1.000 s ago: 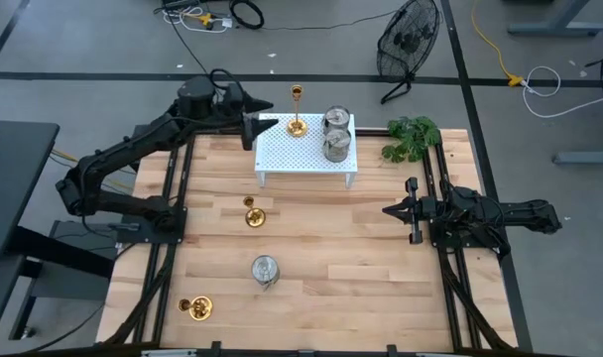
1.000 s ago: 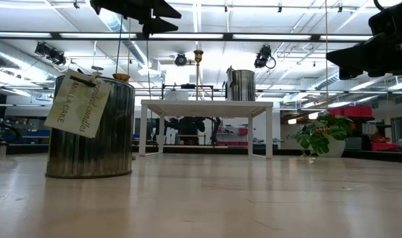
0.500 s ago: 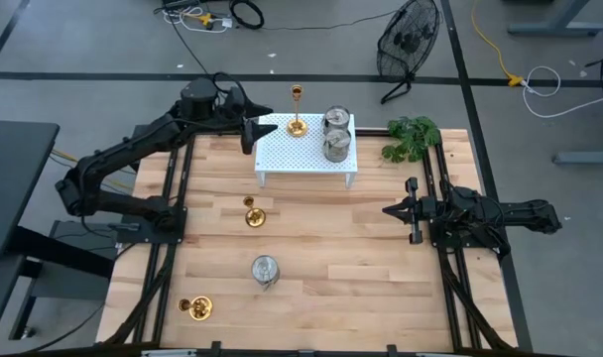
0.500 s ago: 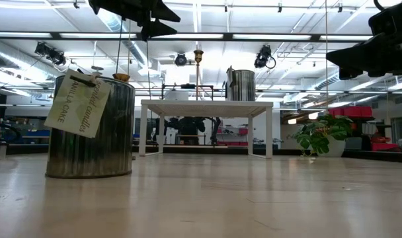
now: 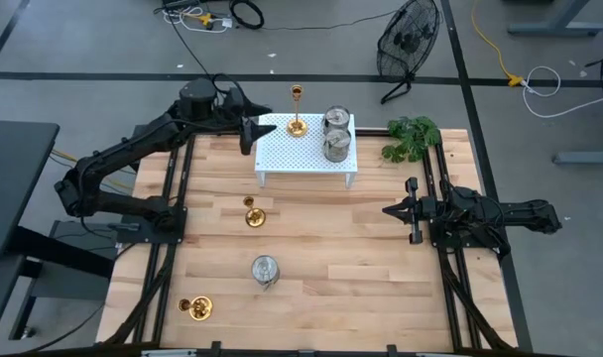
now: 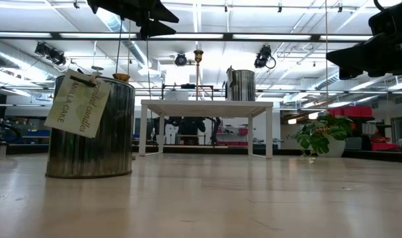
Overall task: Pick & Place candle stick holders
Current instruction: Adjust the candle holder on the shelf
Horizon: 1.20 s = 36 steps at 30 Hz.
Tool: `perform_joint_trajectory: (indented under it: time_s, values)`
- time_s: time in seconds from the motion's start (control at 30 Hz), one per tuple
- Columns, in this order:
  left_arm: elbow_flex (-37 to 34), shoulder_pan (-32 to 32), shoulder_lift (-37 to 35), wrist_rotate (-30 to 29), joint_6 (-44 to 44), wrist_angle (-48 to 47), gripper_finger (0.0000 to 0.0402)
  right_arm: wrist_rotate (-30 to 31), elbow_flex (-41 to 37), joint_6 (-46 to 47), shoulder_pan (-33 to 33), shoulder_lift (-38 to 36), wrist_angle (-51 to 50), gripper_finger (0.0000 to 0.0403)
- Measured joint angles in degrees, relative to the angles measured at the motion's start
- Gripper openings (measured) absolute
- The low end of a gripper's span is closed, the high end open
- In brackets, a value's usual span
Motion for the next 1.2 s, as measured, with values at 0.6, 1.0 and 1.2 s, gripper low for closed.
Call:
perform_joint_trajectory:
  time_s: [0.6,1.0,1.2]
  values:
    - [0.0,0.11,0.15,-7.16,4.45,0.39,0.027,0.0,0.0,0.01,0.0,0.01,-0.01,0.0017]
    - [0.02,0.04,3.19,-11.24,4.5,0.57,0.0271,0.0,0.0,-0.01,0.0,0.01,-0.01,0.0017]
    - [0.01,0.04,6.93,-12.24,4.46,0.95,0.0271,0.0,0.0,-0.01,0.0,-0.01,-0.01,0.0017]
